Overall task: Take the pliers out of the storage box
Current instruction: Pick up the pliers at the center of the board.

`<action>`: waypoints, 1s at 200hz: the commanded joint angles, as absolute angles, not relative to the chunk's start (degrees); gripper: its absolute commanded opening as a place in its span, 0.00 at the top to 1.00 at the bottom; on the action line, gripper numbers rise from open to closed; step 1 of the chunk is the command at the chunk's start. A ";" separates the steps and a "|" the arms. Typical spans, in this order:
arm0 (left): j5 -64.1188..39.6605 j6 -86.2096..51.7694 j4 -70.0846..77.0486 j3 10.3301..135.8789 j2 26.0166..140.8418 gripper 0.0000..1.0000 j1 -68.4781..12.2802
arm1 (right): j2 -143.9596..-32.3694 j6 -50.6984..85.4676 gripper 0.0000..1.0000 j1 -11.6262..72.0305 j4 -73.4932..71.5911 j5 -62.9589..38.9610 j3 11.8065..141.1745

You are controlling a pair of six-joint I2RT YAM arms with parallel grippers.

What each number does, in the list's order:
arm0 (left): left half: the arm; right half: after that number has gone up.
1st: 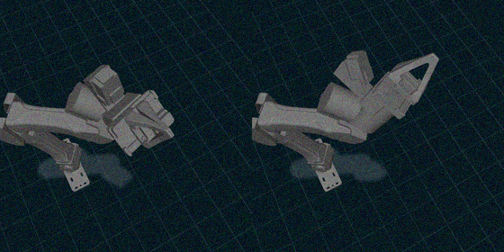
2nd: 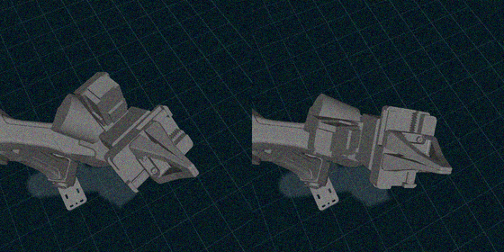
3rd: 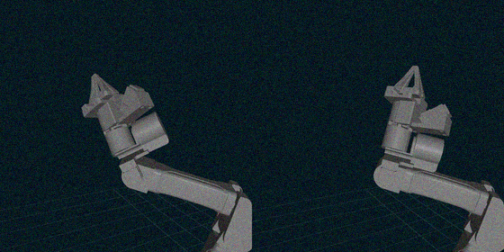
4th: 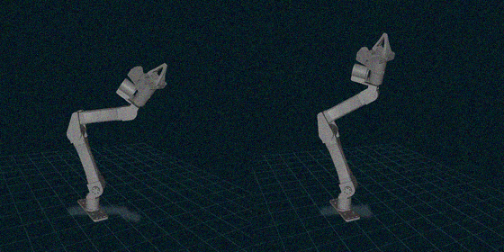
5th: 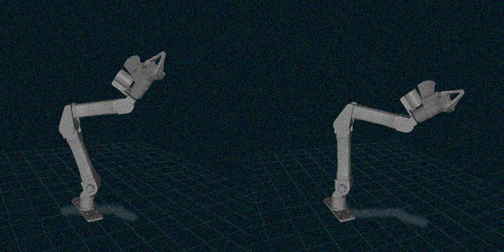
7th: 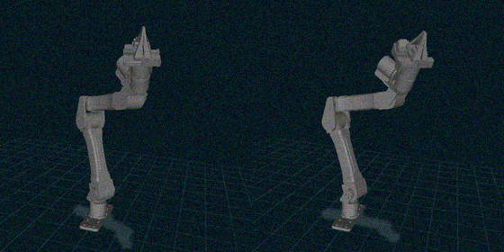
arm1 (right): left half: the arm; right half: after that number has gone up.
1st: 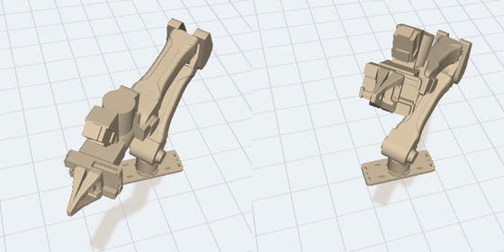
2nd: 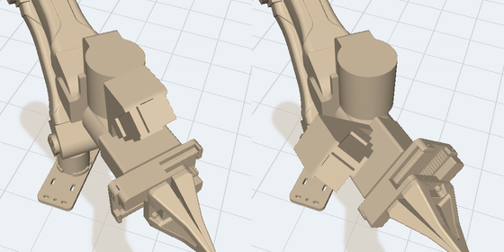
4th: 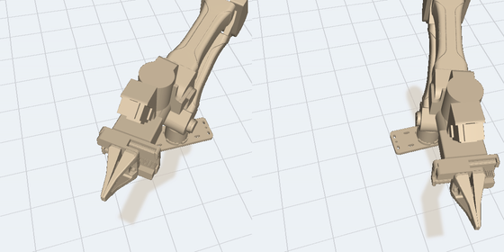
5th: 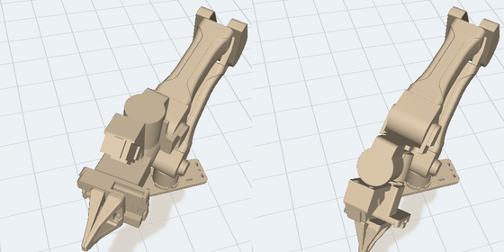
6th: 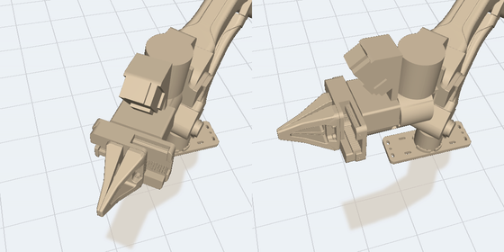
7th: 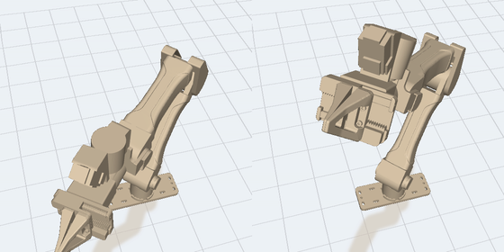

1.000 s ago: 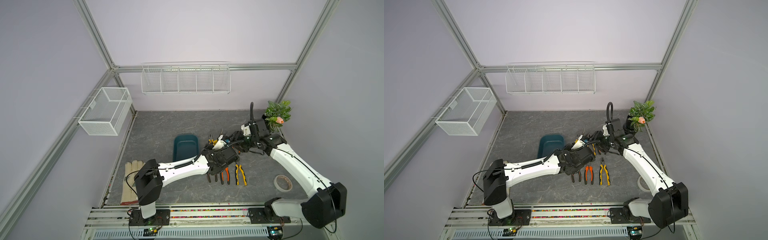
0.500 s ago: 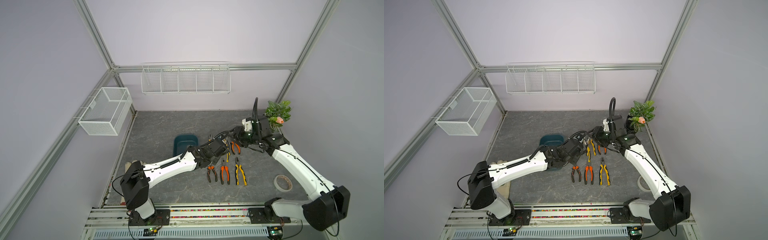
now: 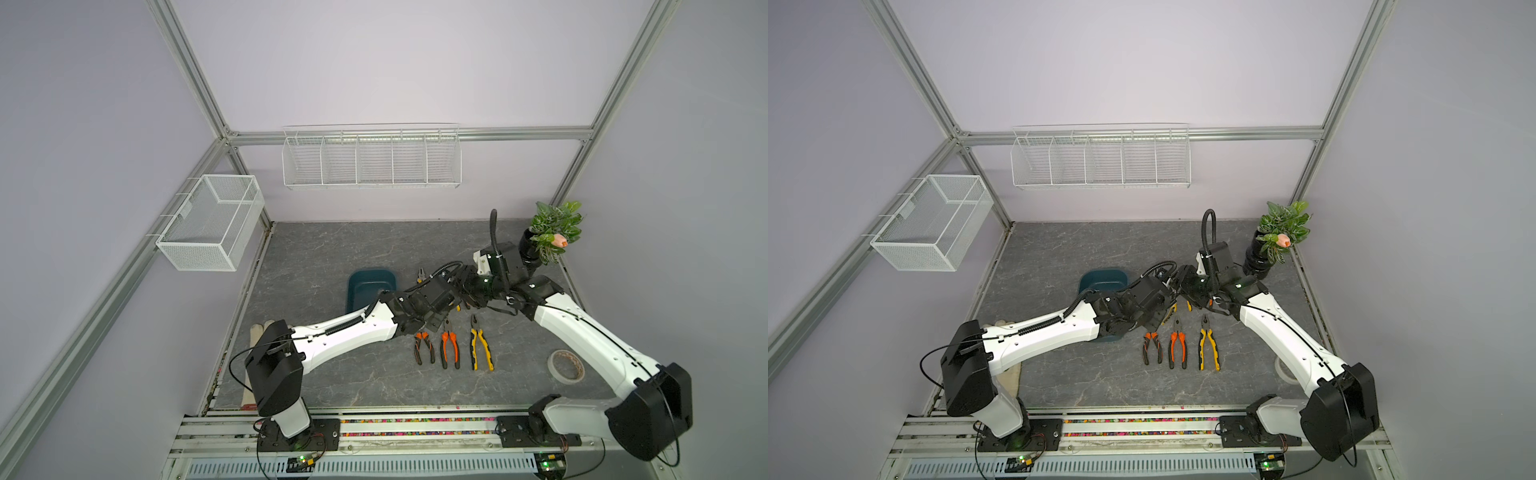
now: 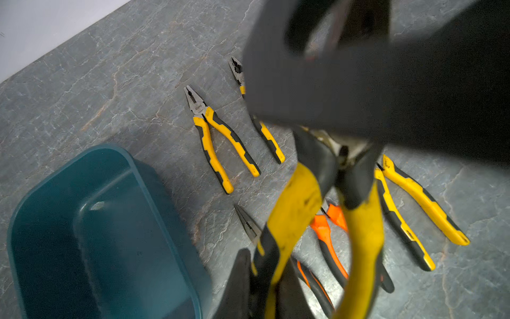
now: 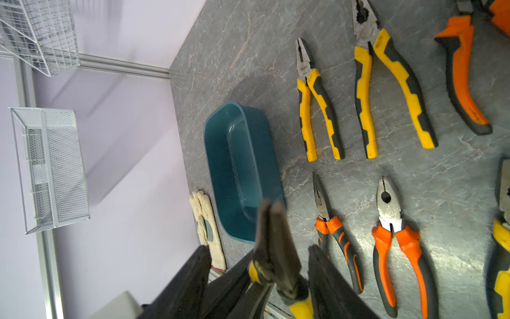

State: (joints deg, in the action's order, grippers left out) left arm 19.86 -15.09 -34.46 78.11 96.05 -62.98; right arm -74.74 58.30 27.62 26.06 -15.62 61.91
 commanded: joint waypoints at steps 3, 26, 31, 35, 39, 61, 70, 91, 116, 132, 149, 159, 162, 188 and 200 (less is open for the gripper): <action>19.12 -17.15 -32.34 81.94 97.10 1.00 -62.89 | -72.91 61.89 0.40 30.63 23.99 -13.42 59.88; 18.49 -17.71 -32.02 82.80 97.97 1.00 -62.69 | -70.89 64.14 0.39 31.77 21.19 -11.89 56.48; 18.39 -17.75 -31.91 82.84 98.07 1.00 -62.74 | -70.83 64.01 0.39 31.82 21.16 -11.59 56.34; 18.28 -17.75 -31.90 82.95 98.17 1.00 -62.72 | -70.91 63.63 0.39 31.79 21.58 -11.25 56.55; 18.30 -17.72 -31.97 83.03 98.31 1.00 -62.75 | -71.00 63.23 0.39 31.68 22.11 -10.96 56.89; 18.50 -17.58 -32.43 83.34 98.47 1.00 -62.75 | -71.60 60.15 0.39 31.42 26.02 -7.37 60.35; 18.79 -17.48 -32.52 83.12 98.36 1.00 -62.75 | -72.03 58.47 0.38 31.30 28.47 -5.12 62.48; 19.16 -17.40 -32.78 82.74 98.09 1.00 -62.75 | -74.15 54.28 0.38 30.99 34.45 -0.16 68.21; 19.49 -17.58 -32.70 82.35 97.94 1.00 -62.86 | -77.52 50.63 0.39 30.76 39.89 2.61 73.89; 19.94 -17.49 -32.77 82.51 98.13 1.00 -63.01 | -79.38 49.82 0.41 30.76 41.64 2.64 75.56; 20.89 -17.03 -33.12 83.03 98.73 1.00 -63.34 | -80.32 49.92 0.44 30.76 41.73 2.45 75.74; 21.63 -16.71 -33.44 83.63 99.22 1.00 -63.71 | -80.74 49.83 0.45 30.76 41.40 2.85 75.61; 21.92 -16.58 -33.55 83.73 99.33 1.00 -63.86 | -80.90 49.79 0.45 30.76 41.46 3.02 75.73; 23.30 -15.92 -34.02 84.56 100.00 1.00 -64.66 | -82.72 48.72 0.49 30.76 41.64 4.69 77.19; 23.33 -15.99 -33.93 84.42 99.98 1.00 -64.66 | -83.34 48.52 0.52 30.66 41.51 4.97 77.66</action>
